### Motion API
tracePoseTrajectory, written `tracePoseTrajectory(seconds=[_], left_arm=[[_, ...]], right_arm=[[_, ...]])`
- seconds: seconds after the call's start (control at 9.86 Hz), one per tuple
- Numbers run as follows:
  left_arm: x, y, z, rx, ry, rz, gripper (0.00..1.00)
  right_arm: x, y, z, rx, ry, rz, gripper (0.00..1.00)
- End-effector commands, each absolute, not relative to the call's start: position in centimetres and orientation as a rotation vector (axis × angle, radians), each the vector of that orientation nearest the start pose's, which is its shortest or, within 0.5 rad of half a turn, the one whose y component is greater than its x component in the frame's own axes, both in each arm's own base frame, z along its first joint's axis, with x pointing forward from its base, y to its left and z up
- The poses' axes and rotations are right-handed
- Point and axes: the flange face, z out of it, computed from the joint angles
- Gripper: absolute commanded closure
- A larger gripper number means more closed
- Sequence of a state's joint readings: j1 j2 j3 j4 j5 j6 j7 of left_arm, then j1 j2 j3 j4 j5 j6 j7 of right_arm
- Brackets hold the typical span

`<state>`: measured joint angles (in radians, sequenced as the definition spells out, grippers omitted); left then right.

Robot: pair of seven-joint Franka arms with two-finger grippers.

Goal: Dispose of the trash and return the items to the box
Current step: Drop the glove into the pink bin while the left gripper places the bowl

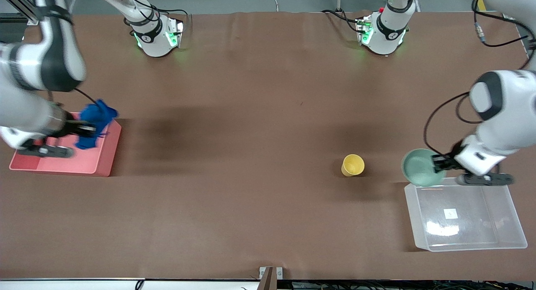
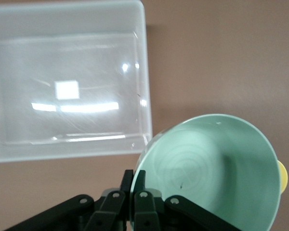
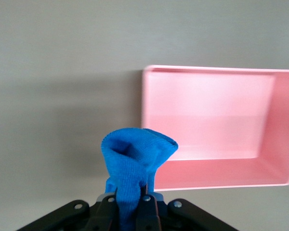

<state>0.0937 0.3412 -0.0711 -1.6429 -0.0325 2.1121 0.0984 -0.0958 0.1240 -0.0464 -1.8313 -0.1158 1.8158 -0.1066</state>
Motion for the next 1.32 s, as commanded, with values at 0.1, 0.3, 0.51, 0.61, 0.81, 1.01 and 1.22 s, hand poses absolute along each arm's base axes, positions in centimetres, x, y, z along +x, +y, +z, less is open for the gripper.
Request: tracePoseTrajectory(seconds=[0.1,0.3,0.51,0.61,0.81,1.01,1.22], left_arm=[[72.6,9.8,37.5,-3.108,0.196,-0.168,1.00],[74.9,13.7,34.0,-3.059,0.138,-0.181,1.00],[75.7,16.4,29.7,-3.004,0.064,-0.206,1.00],[75.9,16.5,28.5,-2.996,0.029,-0.236,1.00],[76.7,14.0,24.9,-3.003,-0.112,-0.265,0.99],[76.7,14.0,21.9,-3.006,-0.133,-0.288,0.98],[76.6,13.6,21.4,-3.010,-0.160,-0.287,0.91]], right_arm=[[55.8,-18.0,39.4,-3.250,-0.166,0.176,0.99],[55.5,-19.9,32.9,-3.264,-0.196,0.172,0.98],[53.8,-20.3,27.7,-3.275,-0.198,0.097,0.98],[53.3,-20.3,25.2,-3.287,-0.208,0.048,0.95],[53.1,-20.6,23.8,-3.283,-0.255,0.067,0.09],[53.1,-20.2,25.3,-3.267,-0.229,0.105,0.00],[53.9,-20.1,33.1,-3.205,-0.126,0.111,0.00]])
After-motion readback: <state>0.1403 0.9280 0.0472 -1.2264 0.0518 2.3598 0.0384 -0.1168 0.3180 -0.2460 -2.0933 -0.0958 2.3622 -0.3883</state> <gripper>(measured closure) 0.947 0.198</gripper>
